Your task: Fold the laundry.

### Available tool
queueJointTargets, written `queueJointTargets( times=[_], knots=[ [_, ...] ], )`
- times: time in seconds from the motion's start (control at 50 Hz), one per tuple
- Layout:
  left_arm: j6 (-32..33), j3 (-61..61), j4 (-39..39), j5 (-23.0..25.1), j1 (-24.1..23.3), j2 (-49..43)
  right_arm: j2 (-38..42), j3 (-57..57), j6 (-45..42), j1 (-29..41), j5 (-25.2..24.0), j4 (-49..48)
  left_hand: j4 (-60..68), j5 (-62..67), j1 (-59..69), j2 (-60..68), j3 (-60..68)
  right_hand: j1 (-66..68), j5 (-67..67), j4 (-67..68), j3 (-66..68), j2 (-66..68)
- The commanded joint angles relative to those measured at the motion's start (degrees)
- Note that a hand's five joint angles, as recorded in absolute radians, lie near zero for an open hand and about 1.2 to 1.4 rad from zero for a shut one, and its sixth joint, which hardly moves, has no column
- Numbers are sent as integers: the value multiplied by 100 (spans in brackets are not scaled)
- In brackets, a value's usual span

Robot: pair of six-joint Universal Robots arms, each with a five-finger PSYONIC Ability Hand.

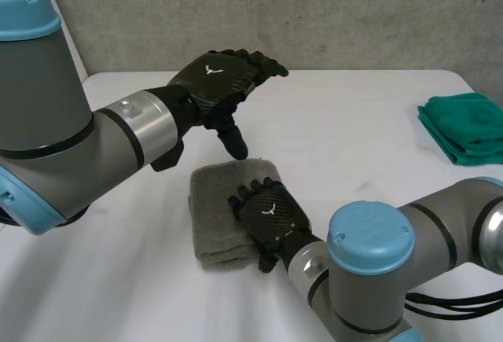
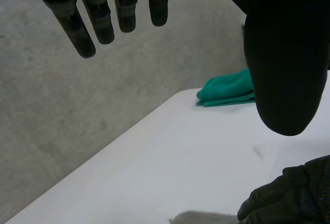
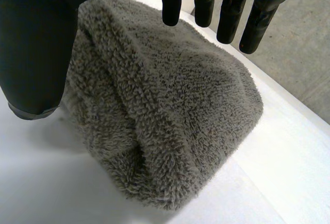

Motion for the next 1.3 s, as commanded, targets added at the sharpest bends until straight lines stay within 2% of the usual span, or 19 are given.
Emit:
queueJointTargets(
  times=[0.02,0.32,0.5,0.64,0.78,0.94,1.16,1.3],
  knots=[
    [0,131,-284,-346,-14,-21,183,-101,-101,30,37,-224,-48,-159,39,-51,-80,-41,-393,-329,-230,-252],
    [-9,166,-363,-355,-14,-56,499,-303,-128,30,-7,-478,-65,-176,22,-68,-96,-41,-393,-329,-230,-252],
    [-9,122,-354,-346,-14,-30,693,-567,-224,22,-42,-470,-65,-176,22,-68,-97,1547,1195,1258,1357,1335],
    [-9,114,-354,-346,-6,-30,807,-690,-347,22,-33,-417,-65,-176,22,-68,-97,1834,1481,1545,1644,1622],
    [-18,96,-354,-346,-6,-21,886,-866,-400,13,-33,-426,-65,-176,22,-68,-97,3667,3315,3378,3478,3455],
    [-27,87,-354,-346,-6,14,930,-998,-646,-66,-7,-382,-65,-176,22,-68,-97,3971,3619,3682,3781,3759],
    [-36,70,-354,-346,3,23,825,-998,-971,-865,-77,-364,-65,-176,22,-68,-97,4441,4089,4152,4252,4229],
    [-27,-1,-354,-346,12,23,790,-910,-1235,-1542,-358,-364,-82,-193,5,-84,-113,5013,4661,4724,4824,4801]
  ],
)
